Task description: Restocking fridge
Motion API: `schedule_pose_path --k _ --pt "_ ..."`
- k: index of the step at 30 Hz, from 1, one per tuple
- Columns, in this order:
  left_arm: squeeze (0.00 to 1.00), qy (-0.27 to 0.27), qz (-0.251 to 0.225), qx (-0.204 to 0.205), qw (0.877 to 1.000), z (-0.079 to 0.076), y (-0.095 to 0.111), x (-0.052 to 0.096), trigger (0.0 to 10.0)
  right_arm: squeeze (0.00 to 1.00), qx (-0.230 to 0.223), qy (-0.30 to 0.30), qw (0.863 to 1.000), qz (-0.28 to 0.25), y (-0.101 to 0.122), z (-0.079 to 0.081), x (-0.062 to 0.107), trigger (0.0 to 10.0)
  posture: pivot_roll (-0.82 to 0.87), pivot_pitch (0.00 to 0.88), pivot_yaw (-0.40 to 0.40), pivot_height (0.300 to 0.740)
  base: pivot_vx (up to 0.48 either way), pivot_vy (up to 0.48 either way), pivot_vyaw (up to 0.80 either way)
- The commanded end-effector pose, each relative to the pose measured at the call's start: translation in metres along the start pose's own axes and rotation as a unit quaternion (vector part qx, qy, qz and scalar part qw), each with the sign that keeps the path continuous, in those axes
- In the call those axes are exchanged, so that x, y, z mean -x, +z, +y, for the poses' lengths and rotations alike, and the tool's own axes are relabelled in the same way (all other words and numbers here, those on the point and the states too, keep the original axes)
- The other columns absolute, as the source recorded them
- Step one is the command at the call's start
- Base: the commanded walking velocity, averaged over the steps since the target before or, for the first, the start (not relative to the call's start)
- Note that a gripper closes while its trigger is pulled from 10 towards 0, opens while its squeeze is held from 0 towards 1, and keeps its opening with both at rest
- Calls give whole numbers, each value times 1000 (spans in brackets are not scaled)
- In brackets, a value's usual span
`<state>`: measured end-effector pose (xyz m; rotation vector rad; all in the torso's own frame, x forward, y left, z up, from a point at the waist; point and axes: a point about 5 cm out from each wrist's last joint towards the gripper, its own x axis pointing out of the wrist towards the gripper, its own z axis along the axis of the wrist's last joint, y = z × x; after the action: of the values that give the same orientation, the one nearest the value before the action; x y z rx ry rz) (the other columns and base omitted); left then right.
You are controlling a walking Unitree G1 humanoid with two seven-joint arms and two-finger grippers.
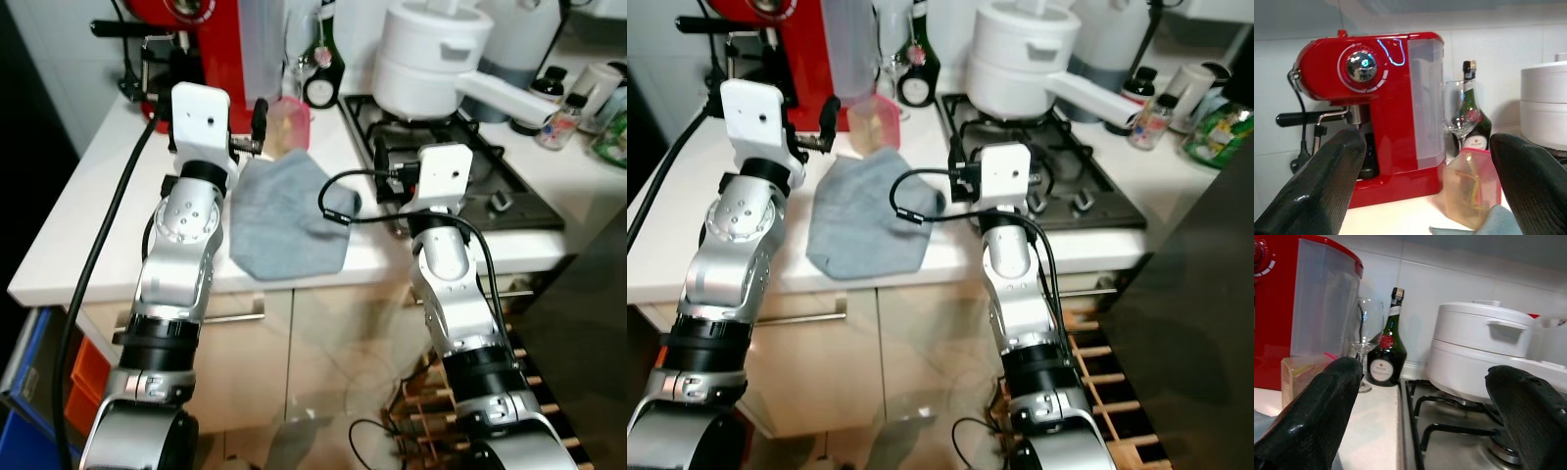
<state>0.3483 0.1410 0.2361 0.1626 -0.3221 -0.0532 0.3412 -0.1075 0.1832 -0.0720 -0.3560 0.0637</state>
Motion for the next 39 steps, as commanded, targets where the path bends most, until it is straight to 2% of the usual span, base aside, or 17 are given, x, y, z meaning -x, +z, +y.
schedule_pose_path --k 1,13,22,28,39 --pt "0 -11 4 4 1000 -4 0 -3 10000 0 -4 -4 1000 -8 6 -2 -5 10000 -44 0 -46 740 0 0 0" --pt "0 -19 -3 12 1000 -6 3 -6 10000 0 -4 -3 1000 -8 6 -2 -6 10000 -47 0 -46 740 0 0 216" --pt "0 -19 -12 16 1000 -5 7 -8 10000 0 2 8 1000 -9 6 1 -6 10000 -44 0 -43 740 466 0 0" --pt "0 -18 -14 19 1000 -6 8 -8 10000 0 -9 11 1000 -15 8 3 -6 10000 -42 0 -44 740 480 0 683" --pt "0 -20 -22 19 999 -6 12 -10 10000 0 -5 11 1000 -12 6 2 -6 10000 -45 0 -43 740 480 0 0"
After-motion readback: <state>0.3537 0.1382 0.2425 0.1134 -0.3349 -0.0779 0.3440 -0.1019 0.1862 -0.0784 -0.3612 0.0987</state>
